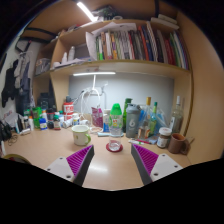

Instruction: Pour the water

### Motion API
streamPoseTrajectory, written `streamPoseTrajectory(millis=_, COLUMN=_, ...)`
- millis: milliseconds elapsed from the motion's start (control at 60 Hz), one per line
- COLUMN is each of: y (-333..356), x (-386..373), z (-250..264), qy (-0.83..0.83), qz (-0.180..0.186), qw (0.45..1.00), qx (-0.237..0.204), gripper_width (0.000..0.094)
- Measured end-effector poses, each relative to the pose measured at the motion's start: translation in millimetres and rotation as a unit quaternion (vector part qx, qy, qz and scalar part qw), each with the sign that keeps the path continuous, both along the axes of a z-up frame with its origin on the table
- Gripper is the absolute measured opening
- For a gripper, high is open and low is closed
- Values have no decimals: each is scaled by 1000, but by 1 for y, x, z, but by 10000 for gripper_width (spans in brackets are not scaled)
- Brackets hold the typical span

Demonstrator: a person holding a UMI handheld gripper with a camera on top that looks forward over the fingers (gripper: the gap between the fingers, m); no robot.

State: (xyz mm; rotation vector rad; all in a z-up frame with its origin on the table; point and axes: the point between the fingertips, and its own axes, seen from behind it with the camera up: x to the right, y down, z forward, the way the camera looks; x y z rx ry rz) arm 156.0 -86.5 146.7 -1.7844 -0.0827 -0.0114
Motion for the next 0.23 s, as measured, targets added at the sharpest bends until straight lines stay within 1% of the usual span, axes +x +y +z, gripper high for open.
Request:
streamPoseTrajectory(millis=133, y=-58, x=-9, z=15, qy=4, qz=9, qw=1000, qx=16, gripper_width=823)
streamPoseTrajectory(millis=233, y=-89, x=-14, z=21, qy=3, qz=13, qw=1000, qx=16, gripper_width=830)
